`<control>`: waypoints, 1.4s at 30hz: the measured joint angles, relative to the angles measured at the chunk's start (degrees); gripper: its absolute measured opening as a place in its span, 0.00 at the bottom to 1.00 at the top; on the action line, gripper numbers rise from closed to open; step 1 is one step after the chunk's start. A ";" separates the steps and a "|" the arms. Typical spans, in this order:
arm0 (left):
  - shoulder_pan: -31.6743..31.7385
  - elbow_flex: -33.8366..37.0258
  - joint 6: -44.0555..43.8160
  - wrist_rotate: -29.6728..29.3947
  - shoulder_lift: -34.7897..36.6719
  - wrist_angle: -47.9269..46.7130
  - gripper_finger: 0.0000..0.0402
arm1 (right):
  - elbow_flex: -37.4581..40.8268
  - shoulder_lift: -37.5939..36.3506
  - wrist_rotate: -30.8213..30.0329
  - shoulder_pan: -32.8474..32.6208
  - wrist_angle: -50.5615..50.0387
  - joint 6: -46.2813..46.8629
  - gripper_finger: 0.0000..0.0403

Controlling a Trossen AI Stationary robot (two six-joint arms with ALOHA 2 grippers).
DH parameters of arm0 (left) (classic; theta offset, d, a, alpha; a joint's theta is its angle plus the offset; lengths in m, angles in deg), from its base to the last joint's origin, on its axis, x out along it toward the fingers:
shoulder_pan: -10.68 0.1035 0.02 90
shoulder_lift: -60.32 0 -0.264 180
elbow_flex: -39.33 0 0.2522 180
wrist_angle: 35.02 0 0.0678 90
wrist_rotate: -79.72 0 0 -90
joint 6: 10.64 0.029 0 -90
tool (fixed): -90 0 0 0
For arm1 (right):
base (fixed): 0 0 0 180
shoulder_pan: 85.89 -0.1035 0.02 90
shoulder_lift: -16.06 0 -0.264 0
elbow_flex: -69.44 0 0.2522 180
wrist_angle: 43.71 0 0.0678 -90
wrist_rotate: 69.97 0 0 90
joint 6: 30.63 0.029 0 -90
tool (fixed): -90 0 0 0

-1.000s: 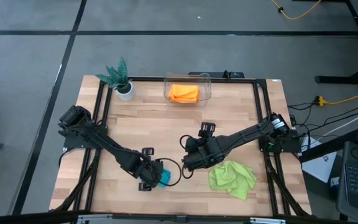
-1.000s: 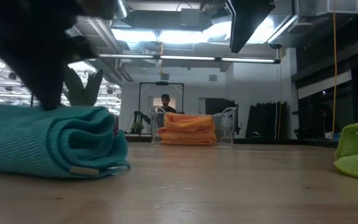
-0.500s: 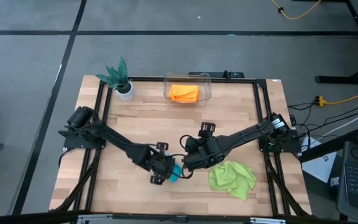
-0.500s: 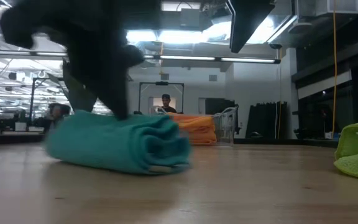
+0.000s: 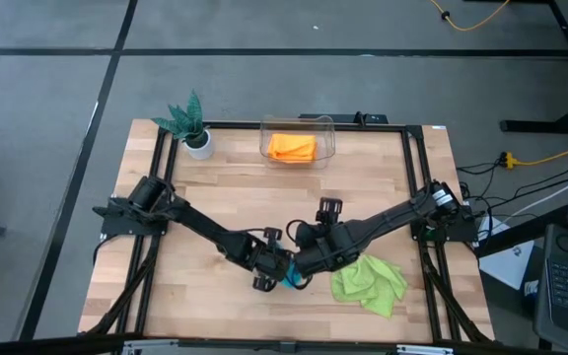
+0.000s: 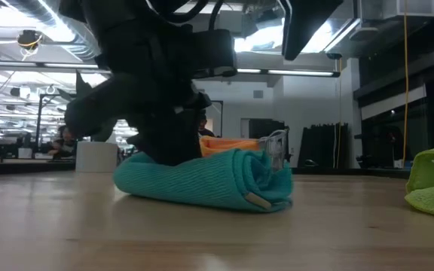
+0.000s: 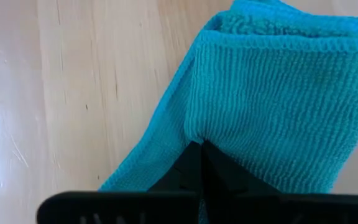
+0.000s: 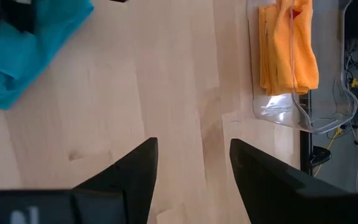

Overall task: Fold microfiber towels
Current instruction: Fold the blue microfiber towel, then put the blue microfiber towel into the transparent bin

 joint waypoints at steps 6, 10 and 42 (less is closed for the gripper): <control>-0.15 0.15 0.17 -1.40 0.39 0.40 0.04 | 0.00 0.00 -0.04 -1.45 0.17 0.18 0.51; -0.27 0.28 0.08 -1.88 0.92 0.57 0.14 | 0.00 0.00 -0.03 -2.34 0.21 0.21 0.51; -1.73 0.24 -14.29 -12.21 24.36 -22.35 0.34 | 0.31 -1.55 -6.21 9.78 -5.36 -1.92 0.51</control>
